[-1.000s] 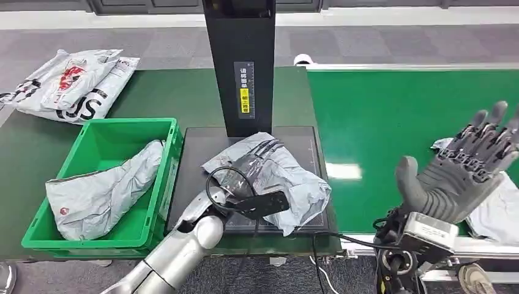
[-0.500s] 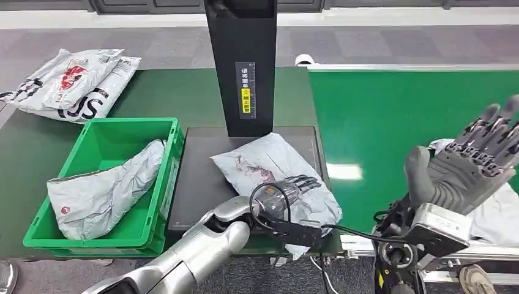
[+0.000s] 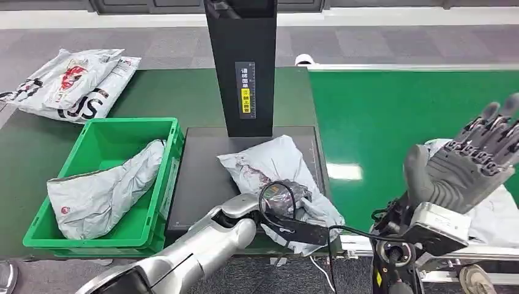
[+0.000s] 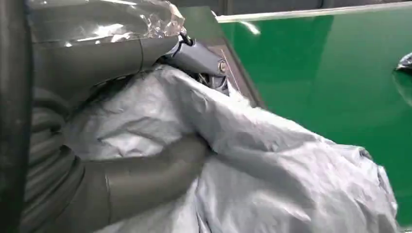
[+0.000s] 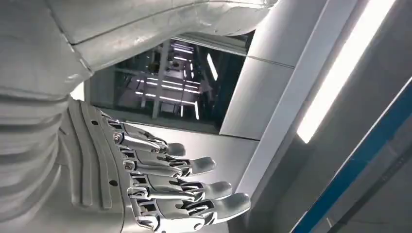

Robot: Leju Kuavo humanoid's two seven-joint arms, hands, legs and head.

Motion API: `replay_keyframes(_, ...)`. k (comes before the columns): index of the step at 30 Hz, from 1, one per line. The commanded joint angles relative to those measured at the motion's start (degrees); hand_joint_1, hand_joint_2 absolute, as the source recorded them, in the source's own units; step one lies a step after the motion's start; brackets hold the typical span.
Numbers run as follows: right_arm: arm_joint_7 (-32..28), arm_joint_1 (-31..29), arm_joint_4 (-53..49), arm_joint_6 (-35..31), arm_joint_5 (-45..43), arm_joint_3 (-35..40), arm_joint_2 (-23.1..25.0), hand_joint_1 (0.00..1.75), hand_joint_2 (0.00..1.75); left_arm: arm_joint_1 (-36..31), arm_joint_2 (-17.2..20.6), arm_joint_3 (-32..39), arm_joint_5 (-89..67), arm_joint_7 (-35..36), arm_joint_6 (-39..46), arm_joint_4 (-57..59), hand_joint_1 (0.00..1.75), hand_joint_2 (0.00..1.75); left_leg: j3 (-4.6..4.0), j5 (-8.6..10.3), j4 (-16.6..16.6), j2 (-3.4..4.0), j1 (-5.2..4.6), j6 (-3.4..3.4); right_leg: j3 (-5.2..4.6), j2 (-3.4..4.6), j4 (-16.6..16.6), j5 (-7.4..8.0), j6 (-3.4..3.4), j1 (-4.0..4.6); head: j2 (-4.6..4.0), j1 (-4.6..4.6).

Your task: Moved the parcel from conveyor to table for the left to box.

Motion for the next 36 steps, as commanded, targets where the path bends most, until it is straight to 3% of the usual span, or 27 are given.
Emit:
replay_keyframes(1,-0.1,-0.9,2.6,0.1,-0.3,-2.1,0.7,0.0,1.75,-2.4,0.4,-2.7,0.7,0.7,2.4,4.6,1.75,1.75,0.11,-0.01,-0.1,0.07,0.04,0.01,0.13,0.0,-0.1,0.02,-0.03,0.06,0.0,0.0)
replay_keyframes(6,-0.2,0.8,1.1,0.1,1.0,-3.8,1.4,0.0,1.75,-4.1,2.6,2.4,1.6,0.8,11.3,1.3,1.75,1.75,0.1,-0.01,-0.1,0.1,0.06,0.0,0.11,0.02,-0.1,0.03,-0.05,0.07,-0.02,0.0)
replay_keyframes(9,-0.5,2.6,-0.3,0.1,1.5,-5.3,1.7,0.0,1.75,-5.0,6.4,7.7,0.6,2.1,17.3,-8.0,1.75,1.75,0.03,0.01,0.0,0.04,0.08,-0.02,0.05,-0.04,-0.1,0.03,-0.07,0.09,-0.02,0.0)
replay_keyframes(12,-0.9,2.9,-0.4,0.1,1.2,-5.4,1.6,0.0,1.75,-4.3,7.8,9.8,-0.8,2.8,13.9,-12.4,1.75,1.75,-0.05,0.0,0.0,0.13,0.04,-0.03,-0.08,0.06,0.0,0.03,-0.05,0.05,0.0,0.0)
replay_keyframes(23,-0.9,2.8,-0.4,0.1,1.6,-5.7,1.9,0.0,1.75,-3.9,7.2,10.2,-2.3,2.8,15.6,-11.8,1.75,1.75,0.04,0.0,0.0,0.05,0.03,-0.01,0.05,0.0,-0.1,0.0,-0.03,0.04,0.0,0.0)
replay_keyframes(25,-1.4,3.5,-1.0,0.1,1.9,-7.1,2.5,0.0,1.75,-3.9,9.4,12.8,-3.6,3.4,22.3,-17.8,1.75,1.75,0.05,0.0,0.0,0.06,0.06,-0.01,0.08,0.0,-0.1,0.01,-0.04,0.07,0.0,0.0)
replay_keyframes(30,-2.8,6.0,-1.8,0.1,0.5,-9.0,1.8,0.0,1.75,0.2,17.4,22.7,-8.3,7.1,24.4,-41.0,1.75,1.75,-0.11,-0.01,0.0,0.23,0.04,-0.05,-0.16,0.16,0.0,0.03,-0.06,0.05,0.0,0.0)
replay_keyframes(36,-4.1,8.8,-2.8,0.1,-1.4,-9.8,0.1,0.0,1.75,8.6,24.4,34.9,-18.9,12.3,29.0,-54.9,1.75,1.75,0.12,-0.06,-0.1,0.42,0.01,-0.06,-0.01,0.37,-0.1,0.02,-0.08,0.13,-0.02,0.0)
